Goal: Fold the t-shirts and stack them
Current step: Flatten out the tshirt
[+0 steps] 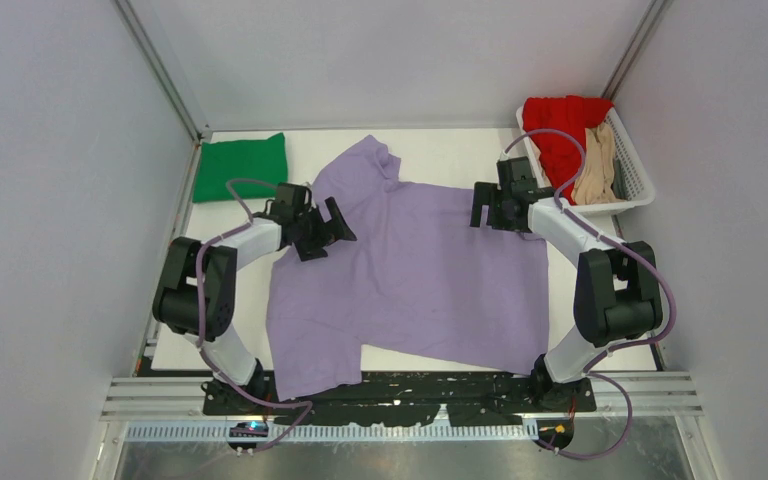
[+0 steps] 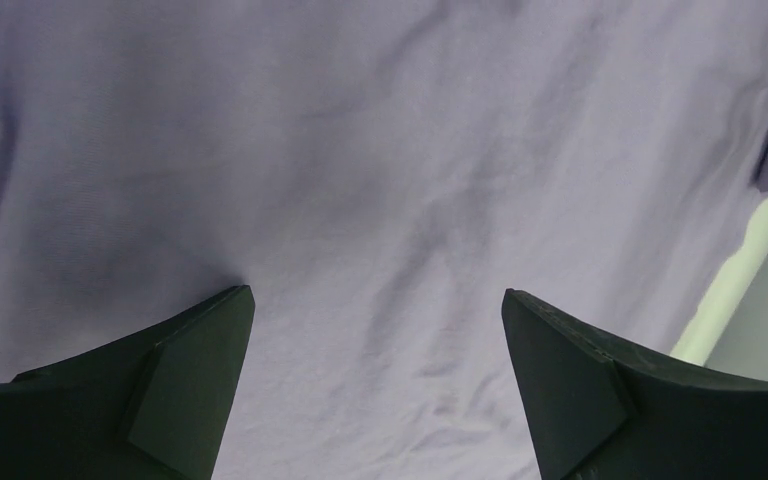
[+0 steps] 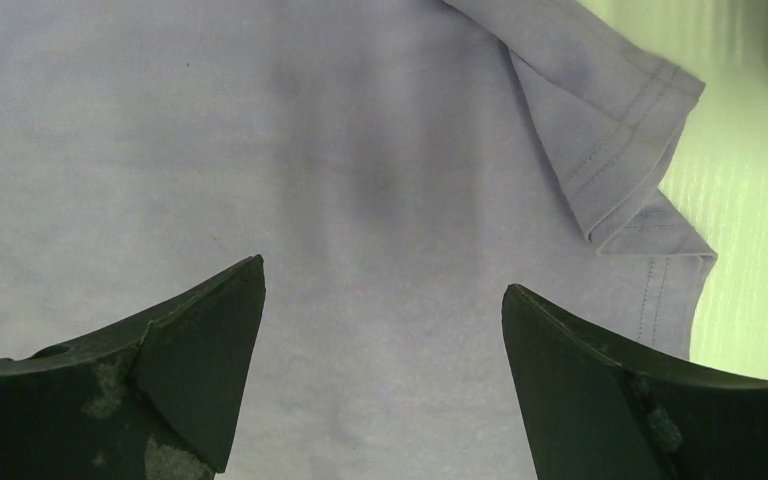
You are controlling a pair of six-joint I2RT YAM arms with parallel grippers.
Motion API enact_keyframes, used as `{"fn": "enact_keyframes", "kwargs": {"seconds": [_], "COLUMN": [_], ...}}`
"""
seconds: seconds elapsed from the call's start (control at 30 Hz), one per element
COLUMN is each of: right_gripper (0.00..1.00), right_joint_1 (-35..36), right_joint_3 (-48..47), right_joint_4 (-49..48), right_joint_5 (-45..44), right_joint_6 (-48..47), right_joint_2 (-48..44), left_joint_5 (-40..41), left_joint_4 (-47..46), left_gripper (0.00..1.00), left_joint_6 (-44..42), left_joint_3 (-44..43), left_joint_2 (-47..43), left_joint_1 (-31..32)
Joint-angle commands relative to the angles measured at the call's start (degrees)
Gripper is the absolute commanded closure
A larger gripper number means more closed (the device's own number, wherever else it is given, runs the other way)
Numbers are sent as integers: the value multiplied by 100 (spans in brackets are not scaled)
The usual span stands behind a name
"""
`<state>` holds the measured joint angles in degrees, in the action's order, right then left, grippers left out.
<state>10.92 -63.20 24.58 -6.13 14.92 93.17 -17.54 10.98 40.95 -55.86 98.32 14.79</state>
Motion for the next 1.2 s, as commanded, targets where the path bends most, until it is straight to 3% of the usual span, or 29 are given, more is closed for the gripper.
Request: {"fn": "enact_keyframes", "kwargs": {"seconds": [0.0, 0.27, 0.5, 0.87, 1.17], "right_gripper": [5, 4, 5, 5, 4], "right_joint_1": [13, -215, -294, -537, -700], "right_joint_3": [-32, -191, -1025, -2429, -3403], "right_joint_4": [-1, -70, -55, 550, 1251], "right_joint_5": [-45, 162, 1087, 1432, 1175], "right_joint_6": [-99, -142, -272, 65, -183], "right_joint_2": [-92, -65, 703, 2355, 3231], "left_joint_5": [302, 12, -194, -610, -592], "left_joint_4": [215, 47, 184, 149, 113], "left_gripper": [0, 0, 0, 0, 0], "left_joint_6": [-168, -52, -167, -243, -206], "left_joint_3": [487, 1430, 975, 275, -231], "left_joint_2": [-347, -948, -813, -1124, -945], "left_joint_1": [-268, -1115, -1116, -1114, -1114]}}
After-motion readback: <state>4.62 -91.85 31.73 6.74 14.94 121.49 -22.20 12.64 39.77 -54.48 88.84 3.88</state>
